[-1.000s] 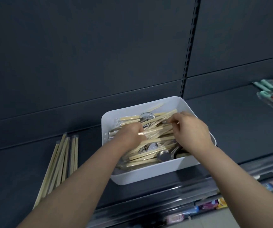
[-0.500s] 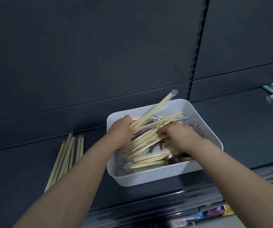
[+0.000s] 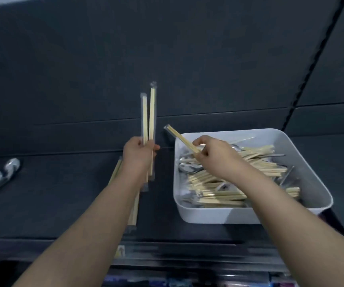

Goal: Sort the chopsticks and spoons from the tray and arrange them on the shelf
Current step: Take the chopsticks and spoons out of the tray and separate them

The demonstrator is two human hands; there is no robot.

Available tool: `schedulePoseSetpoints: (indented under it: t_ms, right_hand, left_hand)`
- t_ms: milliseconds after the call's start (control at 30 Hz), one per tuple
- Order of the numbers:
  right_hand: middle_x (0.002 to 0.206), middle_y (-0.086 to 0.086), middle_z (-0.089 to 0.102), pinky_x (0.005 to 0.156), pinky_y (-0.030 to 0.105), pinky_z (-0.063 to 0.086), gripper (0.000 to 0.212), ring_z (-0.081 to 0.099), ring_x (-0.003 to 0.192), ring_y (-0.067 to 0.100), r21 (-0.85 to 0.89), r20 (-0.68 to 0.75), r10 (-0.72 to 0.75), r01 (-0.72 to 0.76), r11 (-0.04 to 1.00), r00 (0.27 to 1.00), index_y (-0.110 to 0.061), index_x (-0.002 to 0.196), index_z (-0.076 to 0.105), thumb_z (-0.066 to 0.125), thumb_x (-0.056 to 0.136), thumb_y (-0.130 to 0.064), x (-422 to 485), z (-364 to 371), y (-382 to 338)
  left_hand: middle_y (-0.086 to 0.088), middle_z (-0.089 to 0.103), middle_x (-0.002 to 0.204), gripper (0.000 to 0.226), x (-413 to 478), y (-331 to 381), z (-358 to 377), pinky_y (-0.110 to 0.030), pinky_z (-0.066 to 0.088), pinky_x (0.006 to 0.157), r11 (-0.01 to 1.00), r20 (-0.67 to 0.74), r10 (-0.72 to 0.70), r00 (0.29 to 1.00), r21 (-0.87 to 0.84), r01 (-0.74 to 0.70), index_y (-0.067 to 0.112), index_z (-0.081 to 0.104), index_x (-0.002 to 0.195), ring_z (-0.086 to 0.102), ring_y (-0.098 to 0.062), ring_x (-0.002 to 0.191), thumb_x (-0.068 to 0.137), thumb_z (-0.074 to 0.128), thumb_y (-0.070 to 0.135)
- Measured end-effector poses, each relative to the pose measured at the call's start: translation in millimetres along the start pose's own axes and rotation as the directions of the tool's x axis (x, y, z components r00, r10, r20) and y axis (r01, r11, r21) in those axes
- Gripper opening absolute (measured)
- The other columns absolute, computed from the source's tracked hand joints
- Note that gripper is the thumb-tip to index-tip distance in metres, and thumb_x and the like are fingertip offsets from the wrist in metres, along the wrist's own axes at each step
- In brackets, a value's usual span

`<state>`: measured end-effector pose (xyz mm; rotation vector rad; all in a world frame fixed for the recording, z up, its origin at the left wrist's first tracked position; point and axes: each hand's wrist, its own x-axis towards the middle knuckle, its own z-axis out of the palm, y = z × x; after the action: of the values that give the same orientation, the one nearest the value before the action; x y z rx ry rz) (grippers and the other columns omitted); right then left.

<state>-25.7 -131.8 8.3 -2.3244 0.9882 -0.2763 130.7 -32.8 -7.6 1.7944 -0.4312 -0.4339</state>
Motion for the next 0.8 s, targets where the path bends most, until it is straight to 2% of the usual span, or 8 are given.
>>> schedulePoseSetpoints:
  t_ms: [100,167,300,400,500,567,667,800]
  right_hand:
    - [0.109,0.006,0.065,0.074,0.030,0.042,0.039,0.059,0.100,0.028,0.006,-0.017,-0.036,0.036,0.999,0.999,-0.019,0.128,0.049,0.047,0.089,-0.012,4,42,-38]
    - [0.111,0.009,0.061,0.074,0.030,0.041,0.040,0.058,0.101,0.031,-0.027,-0.004,-0.041,0.041,0.999,0.999,-0.014,0.127,0.050,0.046,0.087,-0.008,5,72,-60]
    - [0.114,0.012,0.052,0.074,0.034,0.043,0.035,0.058,0.101,0.036,-0.169,-0.041,-0.028,0.020,0.985,0.999,-0.010,0.121,0.053,0.045,0.087,-0.006,8,109,-88]
    - [0.109,0.013,0.053,0.078,0.033,0.046,0.028,0.059,0.100,0.036,-0.205,0.067,0.024,-0.010,0.979,0.997,-0.007,0.112,0.056,0.046,0.086,-0.006,13,133,-99]
    - [0.109,0.011,0.057,0.073,0.030,0.046,0.020,0.059,0.096,0.030,-0.235,0.194,0.089,-0.042,0.971,0.977,-0.009,0.106,0.059,0.048,0.091,-0.017,15,155,-99]
    - [0.104,0.005,0.063,0.068,0.028,0.044,0.022,0.060,0.090,0.025,-0.298,0.232,0.107,-0.034,0.954,0.967,-0.014,0.100,0.063,0.047,0.092,-0.026,13,160,-97]
    - [0.105,0.002,0.064,0.070,0.029,0.046,0.024,0.060,0.098,0.024,-0.355,0.097,0.009,0.026,0.934,0.995,-0.023,0.104,0.067,0.047,0.090,-0.025,6,149,-95]
    - [0.105,0.000,0.063,0.074,0.033,0.048,0.026,0.055,0.106,0.024,-0.373,-0.158,-0.141,0.073,0.925,0.977,-0.028,0.108,0.068,0.048,0.091,-0.023,-4,116,-85]
  left_hand:
    - [-0.004,0.064,0.071,0.012,9,-31,-46,-0.030,0.045,0.059,0.982,0.022,-0.112,0.993,0.156,0.107,0.009,0.063,0.080,0.056,-0.019,0.064,0.091,0.059,0.012]
    - [-0.011,0.062,0.076,0.006,14,-49,-75,-0.029,0.044,0.060,0.944,0.043,-0.169,0.985,0.296,0.149,0.005,0.065,0.087,0.054,-0.019,0.063,0.087,0.062,0.010]
    - [-0.013,0.063,0.110,0.031,23,-80,-109,-0.032,0.050,0.075,0.854,0.129,-0.251,0.959,0.497,0.156,0.004,0.057,0.119,0.061,-0.025,0.093,0.092,0.060,0.018]
    - [-0.010,0.059,0.125,0.043,26,-89,-118,-0.035,0.051,0.090,0.783,0.204,-0.221,0.954,0.620,0.049,0.005,0.051,0.130,0.059,-0.026,0.108,0.094,0.057,0.027]
    - [-0.004,0.061,0.115,0.033,27,-86,-120,-0.034,0.052,0.082,0.634,0.277,-0.160,0.947,0.764,-0.117,0.011,0.056,0.121,0.060,-0.021,0.099,0.095,0.054,0.031]
    - [-0.002,0.062,0.112,0.027,29,-83,-120,-0.031,0.051,0.075,0.581,0.294,-0.088,0.952,0.791,-0.190,0.015,0.056,0.118,0.058,-0.018,0.092,0.095,0.052,0.030]
    - [0.001,0.062,0.118,0.030,33,-79,-116,-0.031,0.050,0.080,0.646,0.326,0.003,0.945,0.721,-0.251,0.018,0.057,0.124,0.059,-0.017,0.101,0.096,0.052,0.027]
    - [0.010,0.066,0.107,0.020,29,-62,-87,-0.031,0.051,0.085,0.751,0.357,0.117,0.927,0.579,-0.318,0.024,0.065,0.111,0.062,-0.013,0.100,0.094,0.055,0.024]
